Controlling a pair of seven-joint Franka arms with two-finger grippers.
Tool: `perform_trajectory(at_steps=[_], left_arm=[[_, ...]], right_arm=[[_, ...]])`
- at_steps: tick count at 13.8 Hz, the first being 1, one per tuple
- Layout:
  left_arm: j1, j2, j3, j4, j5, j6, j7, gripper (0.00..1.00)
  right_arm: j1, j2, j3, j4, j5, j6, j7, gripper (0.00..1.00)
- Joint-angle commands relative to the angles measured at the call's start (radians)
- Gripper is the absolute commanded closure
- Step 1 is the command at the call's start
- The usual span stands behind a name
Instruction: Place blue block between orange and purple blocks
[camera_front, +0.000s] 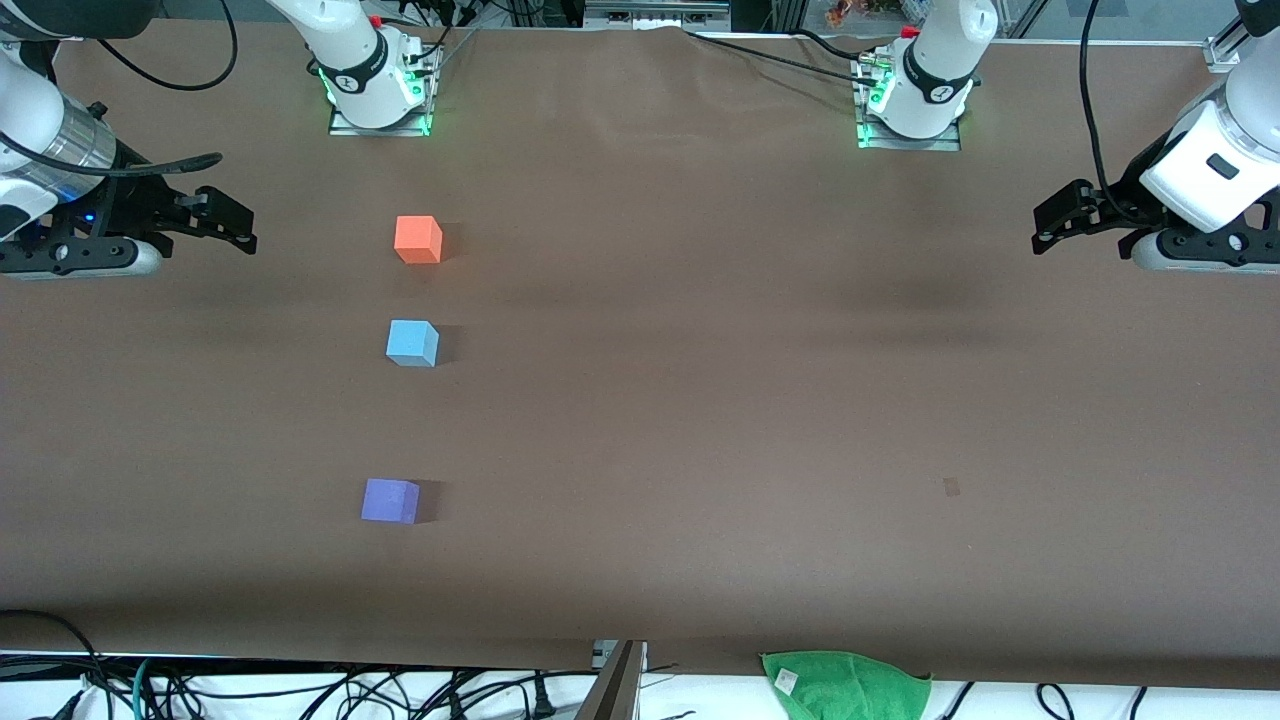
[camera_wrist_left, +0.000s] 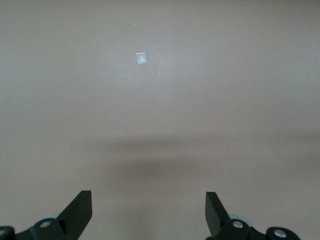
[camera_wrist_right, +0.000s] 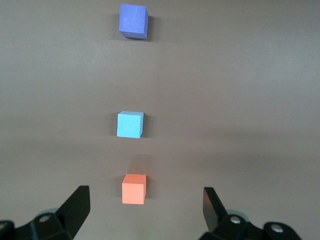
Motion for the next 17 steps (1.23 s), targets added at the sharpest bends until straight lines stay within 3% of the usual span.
perform_trajectory(at_steps=[1, 17], left_arm=[[0.0, 0.009, -0.002, 0.028, 0.027, -0.023, 0.017, 0.0], [-0.001, 0.009, -0.002, 0.03, 0.027, -0.024, 0.015, 0.0]], right_arm=[[-0.023, 0.001, 0.022, 0.026, -0.001, -0.026, -0.003, 0.0], [-0.023, 0.001, 0.024, 0.031, -0.001, -0.037, -0.019, 0.0]])
